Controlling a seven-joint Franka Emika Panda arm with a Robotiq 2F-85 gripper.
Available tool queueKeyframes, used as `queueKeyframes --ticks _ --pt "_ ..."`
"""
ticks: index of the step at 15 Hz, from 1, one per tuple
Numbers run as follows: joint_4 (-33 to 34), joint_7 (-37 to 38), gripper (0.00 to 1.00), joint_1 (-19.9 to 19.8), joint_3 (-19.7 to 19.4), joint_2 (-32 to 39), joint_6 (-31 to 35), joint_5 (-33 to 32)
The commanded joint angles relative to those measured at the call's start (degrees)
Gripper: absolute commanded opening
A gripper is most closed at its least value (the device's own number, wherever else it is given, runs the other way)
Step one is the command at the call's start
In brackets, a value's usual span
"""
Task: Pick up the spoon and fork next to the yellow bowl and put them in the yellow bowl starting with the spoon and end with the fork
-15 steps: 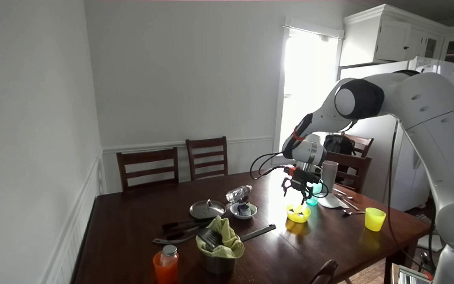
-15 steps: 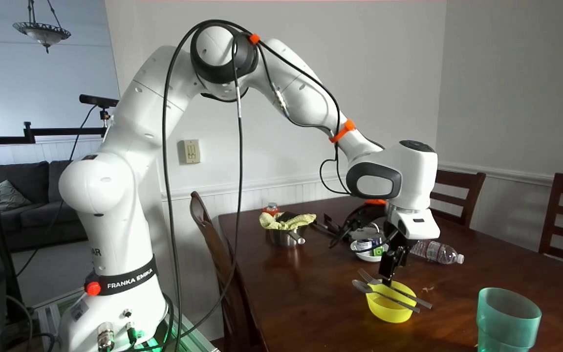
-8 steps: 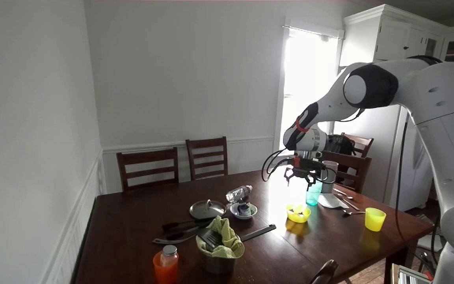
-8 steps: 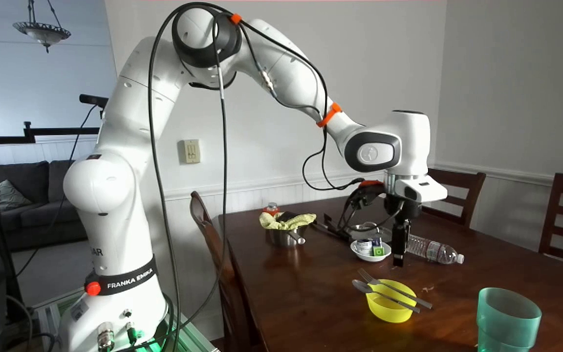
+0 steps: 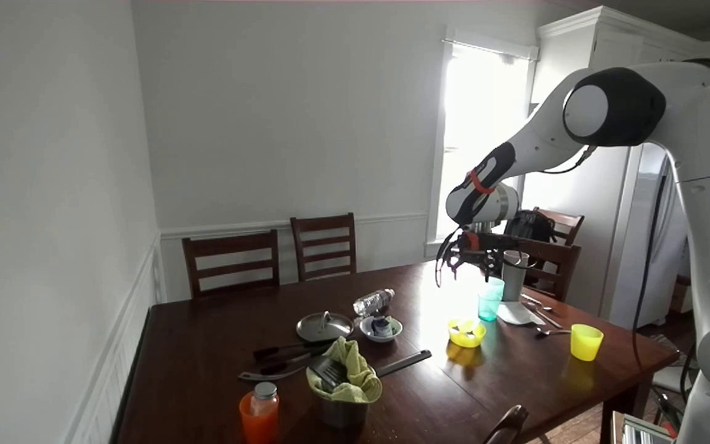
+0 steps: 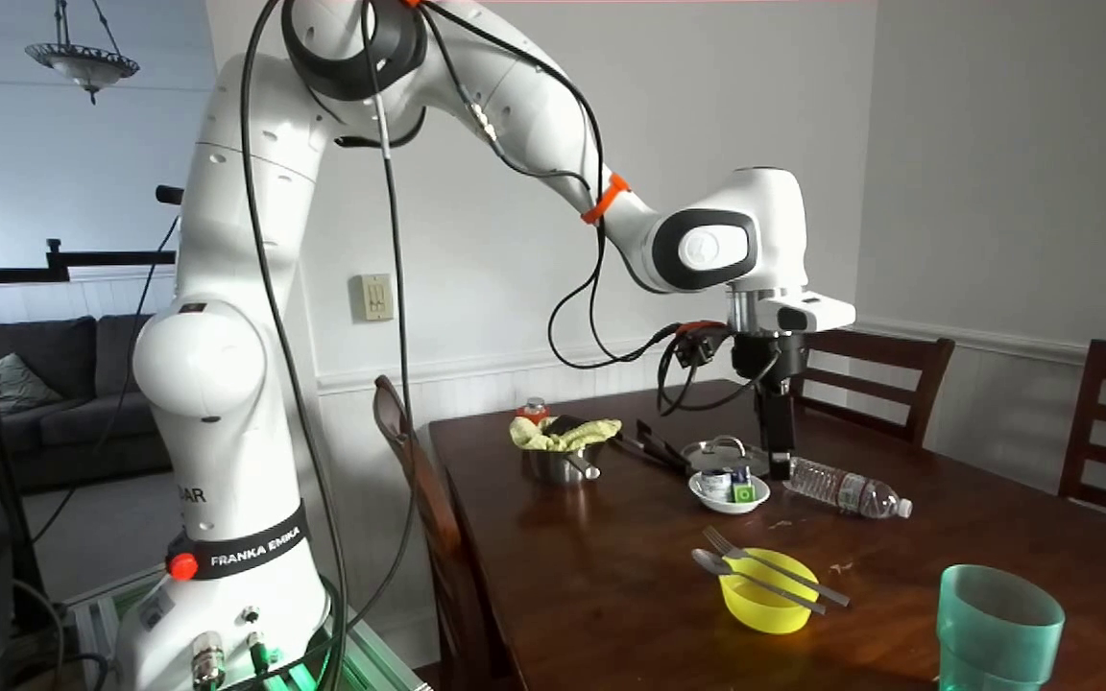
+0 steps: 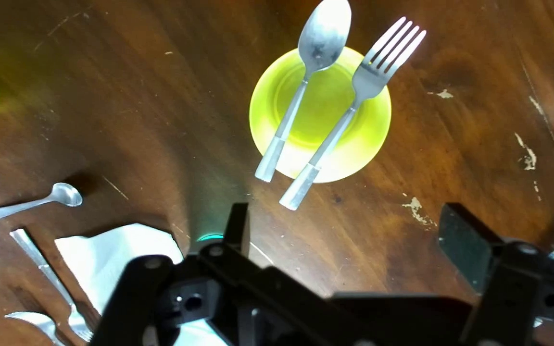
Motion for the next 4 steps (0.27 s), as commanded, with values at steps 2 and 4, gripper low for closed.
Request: queueKeyframes --ticks 2,4 --pt "0.35 -0.03 1.00 -0.16 0.16 0.28 -0.21 0.01" --pt "0.48 -0.02 1.00 -0.15 0.19 0.68 -0.21 0.01"
